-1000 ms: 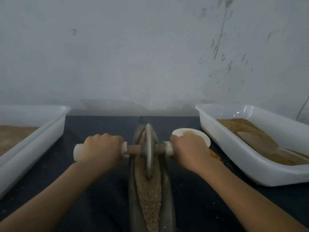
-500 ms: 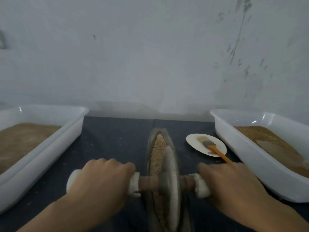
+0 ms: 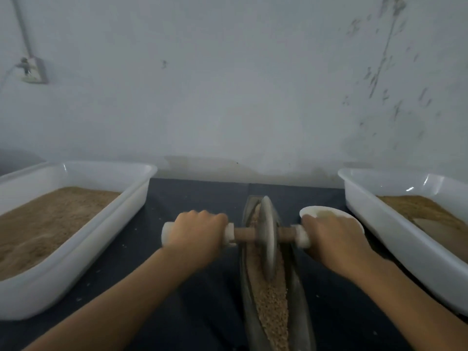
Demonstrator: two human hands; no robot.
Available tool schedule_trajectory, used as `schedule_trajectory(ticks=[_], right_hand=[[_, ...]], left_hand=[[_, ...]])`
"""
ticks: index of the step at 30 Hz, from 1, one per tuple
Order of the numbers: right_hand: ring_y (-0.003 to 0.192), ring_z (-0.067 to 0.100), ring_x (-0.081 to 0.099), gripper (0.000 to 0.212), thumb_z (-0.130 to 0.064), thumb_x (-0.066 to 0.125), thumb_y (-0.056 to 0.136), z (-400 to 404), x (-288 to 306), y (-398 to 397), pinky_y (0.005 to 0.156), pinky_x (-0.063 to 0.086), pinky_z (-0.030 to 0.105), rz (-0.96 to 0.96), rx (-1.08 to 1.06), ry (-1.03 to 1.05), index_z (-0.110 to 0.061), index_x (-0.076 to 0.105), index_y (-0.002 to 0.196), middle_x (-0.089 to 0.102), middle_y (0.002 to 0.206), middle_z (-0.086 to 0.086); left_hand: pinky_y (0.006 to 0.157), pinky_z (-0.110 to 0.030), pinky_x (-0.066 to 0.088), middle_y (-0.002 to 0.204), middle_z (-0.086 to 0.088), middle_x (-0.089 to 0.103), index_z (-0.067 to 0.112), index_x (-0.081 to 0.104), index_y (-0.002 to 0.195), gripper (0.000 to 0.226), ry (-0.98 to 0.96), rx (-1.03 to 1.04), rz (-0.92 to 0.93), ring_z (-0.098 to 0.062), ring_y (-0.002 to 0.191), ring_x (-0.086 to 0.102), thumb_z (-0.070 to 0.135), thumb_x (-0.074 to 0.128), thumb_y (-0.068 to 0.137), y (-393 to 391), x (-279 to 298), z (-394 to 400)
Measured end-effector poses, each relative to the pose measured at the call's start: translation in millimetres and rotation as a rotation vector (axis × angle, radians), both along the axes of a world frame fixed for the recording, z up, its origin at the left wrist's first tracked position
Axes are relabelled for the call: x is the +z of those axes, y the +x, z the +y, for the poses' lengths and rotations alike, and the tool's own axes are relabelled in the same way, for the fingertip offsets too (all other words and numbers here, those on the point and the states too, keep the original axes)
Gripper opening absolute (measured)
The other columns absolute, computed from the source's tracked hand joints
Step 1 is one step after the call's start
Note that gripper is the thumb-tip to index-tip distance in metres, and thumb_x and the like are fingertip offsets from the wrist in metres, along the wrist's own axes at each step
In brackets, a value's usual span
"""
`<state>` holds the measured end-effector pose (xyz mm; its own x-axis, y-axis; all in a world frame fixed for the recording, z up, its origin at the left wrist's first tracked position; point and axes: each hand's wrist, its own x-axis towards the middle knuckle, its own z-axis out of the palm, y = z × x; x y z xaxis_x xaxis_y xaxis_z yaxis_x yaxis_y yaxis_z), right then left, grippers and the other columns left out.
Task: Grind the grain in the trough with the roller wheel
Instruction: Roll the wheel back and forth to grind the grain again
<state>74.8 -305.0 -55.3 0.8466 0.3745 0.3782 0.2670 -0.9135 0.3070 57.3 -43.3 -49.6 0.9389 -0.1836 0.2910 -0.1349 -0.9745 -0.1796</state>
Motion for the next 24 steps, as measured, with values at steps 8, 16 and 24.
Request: schedule_trajectory(ticks=[8,16,24], right_hand=[[0.062,-0.004,0.033,0.038,-0.047,0.060,0.084,-8.9,18.5,-74.6,0.057,0.026,0.019,0.488,-0.116,0.032,-0.042,0.024,0.074,0.038,0.074,-0.017],[0.061,0.019,0.054,0.034,-0.034,0.070,0.075,6.0,1.3,3.5,0.050,0.032,0.029,-0.032,-0.039,-0.016,-0.027,0.037,0.082,0.056,0.071,-0.003],[0.073,0.014,0.052,0.027,-0.037,0.064,0.082,-0.5,10.2,-40.0,0.060,0.040,0.030,0.129,0.015,0.005,-0.030,0.040,0.093,0.057,0.085,-0.007]], left_hand=[[0.053,-0.028,0.023,0.069,0.014,0.038,0.040,0.016,0.074,0.043,0.092,-0.085,0.023,-0.003,0.057,0.031,0.056,0.056,0.079,-75.6,7.9,7.6],[0.054,-0.028,0.028,0.065,0.012,0.040,0.035,0.038,0.081,0.022,-0.033,0.085,-0.050,-0.009,0.056,0.037,0.047,0.056,0.083,17.0,-10.1,0.2],[0.060,-0.027,0.035,0.072,0.012,0.048,0.037,0.037,0.080,0.023,-0.049,-0.004,0.124,-0.005,0.065,0.047,0.053,0.053,0.084,-34.0,-5.2,6.4]])
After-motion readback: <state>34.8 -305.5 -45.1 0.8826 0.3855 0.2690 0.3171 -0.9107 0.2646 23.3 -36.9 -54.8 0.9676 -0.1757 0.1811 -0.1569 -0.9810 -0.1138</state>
